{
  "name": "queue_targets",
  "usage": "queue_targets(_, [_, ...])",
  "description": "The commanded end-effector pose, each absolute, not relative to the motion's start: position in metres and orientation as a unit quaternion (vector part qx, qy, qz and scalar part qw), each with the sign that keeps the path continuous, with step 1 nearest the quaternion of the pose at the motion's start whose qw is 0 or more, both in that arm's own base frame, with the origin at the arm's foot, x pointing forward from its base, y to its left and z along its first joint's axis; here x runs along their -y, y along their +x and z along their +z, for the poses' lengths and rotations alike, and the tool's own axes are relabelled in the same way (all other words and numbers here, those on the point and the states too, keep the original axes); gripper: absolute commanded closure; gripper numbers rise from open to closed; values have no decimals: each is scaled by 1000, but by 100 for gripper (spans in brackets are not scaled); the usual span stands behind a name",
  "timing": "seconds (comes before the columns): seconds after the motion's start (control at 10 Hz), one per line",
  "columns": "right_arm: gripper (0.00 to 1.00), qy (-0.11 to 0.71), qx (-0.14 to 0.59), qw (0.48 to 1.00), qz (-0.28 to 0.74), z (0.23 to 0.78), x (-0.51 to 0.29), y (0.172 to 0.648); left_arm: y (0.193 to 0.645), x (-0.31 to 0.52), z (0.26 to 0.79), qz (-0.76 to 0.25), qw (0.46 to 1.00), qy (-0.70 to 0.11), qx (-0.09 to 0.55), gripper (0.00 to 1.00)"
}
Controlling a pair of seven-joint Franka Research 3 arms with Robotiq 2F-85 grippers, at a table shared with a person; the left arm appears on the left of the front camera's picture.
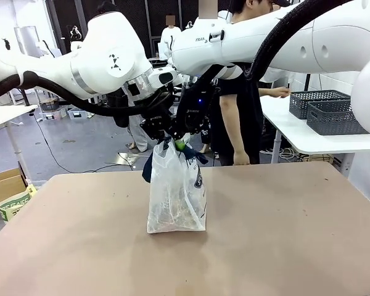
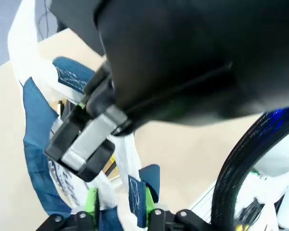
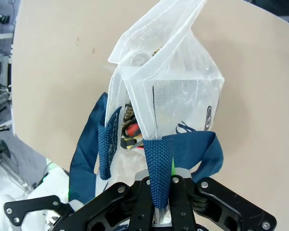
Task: Transfer purchased items from the store into the shopping bag.
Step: Move the Reusable shopping bag to the right side of the table.
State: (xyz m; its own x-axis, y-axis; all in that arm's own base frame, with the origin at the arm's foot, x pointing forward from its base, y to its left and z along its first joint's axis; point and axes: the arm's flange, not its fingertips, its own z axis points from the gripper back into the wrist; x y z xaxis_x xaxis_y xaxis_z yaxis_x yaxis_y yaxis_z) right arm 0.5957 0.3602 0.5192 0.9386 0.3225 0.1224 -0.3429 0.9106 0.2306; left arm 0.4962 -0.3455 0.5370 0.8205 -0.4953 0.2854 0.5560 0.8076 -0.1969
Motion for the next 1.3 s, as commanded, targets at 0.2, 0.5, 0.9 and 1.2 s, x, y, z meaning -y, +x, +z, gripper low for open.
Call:
queue_targets(0.2, [100,131,42,975,177,525,-374,599,487,347,529,-281,949,-93,104,100])
queue_targets(0.5, [100,136,38,972,188,524,-373,599,485,345,532,-277,950,-90,112,100])
queue_targets(0.9, [100,159,63,955,242,517,-367,600,484,345,536,-281,946,-91,133,100])
queue_targets(1.2, [81,188,88,942,263,515,-359,600,491,346,532,-289,946,-100,109,100])
